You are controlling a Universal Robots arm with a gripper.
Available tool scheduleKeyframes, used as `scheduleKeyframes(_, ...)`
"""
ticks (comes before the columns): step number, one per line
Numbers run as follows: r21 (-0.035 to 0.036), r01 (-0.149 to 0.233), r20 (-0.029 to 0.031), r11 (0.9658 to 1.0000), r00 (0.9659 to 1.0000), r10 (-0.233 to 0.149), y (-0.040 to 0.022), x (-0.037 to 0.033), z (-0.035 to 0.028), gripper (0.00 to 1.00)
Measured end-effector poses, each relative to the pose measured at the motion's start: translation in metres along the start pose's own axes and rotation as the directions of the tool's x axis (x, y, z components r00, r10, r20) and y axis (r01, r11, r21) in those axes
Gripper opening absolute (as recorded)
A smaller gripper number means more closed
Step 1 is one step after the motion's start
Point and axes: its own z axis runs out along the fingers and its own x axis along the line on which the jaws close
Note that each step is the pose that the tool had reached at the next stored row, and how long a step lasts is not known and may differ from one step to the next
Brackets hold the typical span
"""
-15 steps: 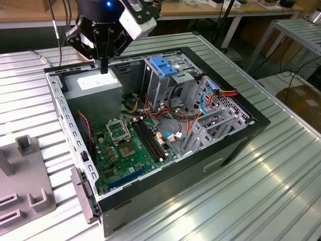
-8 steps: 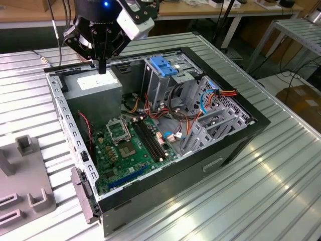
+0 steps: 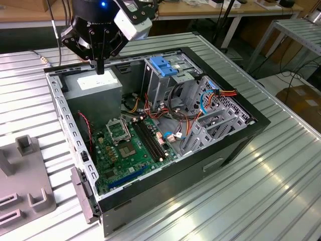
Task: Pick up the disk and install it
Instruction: 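Reach for the disk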
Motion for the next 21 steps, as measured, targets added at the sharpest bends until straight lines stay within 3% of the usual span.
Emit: scheduleKeyframes(21,0.0003,0.000,-0.0038,1.0000,1.0000,0.000,-0.0008,0.0116,-0.0002,0.10)
